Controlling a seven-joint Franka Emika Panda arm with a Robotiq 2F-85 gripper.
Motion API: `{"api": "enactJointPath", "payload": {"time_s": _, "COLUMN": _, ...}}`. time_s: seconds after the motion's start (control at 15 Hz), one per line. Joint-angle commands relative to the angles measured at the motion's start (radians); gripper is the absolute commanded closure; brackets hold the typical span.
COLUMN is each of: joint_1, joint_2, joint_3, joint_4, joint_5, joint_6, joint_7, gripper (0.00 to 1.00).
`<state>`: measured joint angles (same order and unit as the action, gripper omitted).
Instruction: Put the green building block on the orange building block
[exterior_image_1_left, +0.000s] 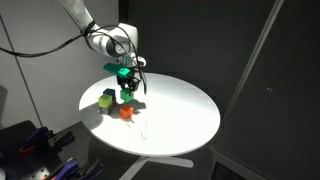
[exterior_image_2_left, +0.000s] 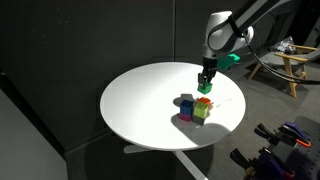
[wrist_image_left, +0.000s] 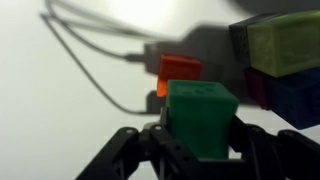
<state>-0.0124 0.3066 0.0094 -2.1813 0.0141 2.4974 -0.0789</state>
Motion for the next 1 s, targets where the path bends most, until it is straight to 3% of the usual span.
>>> {"api": "enactJointPath", "payload": {"time_s": 0.0, "joint_1": -0.005, "joint_2": -0.001, "joint_3": -0.002, "joint_4": 0.008, "joint_5": -0.013, "joint_6": -0.017, "joint_7": -0.019, "gripper": 0.73}}
{"api": "enactJointPath", "payload": {"time_s": 0.93, "joint_1": -0.007, "joint_2": 0.032, "joint_3": -0.013, "joint_4": -0.001, "joint_5": -0.019, "joint_6": -0.009, "joint_7": -0.013, "gripper": 0.73}}
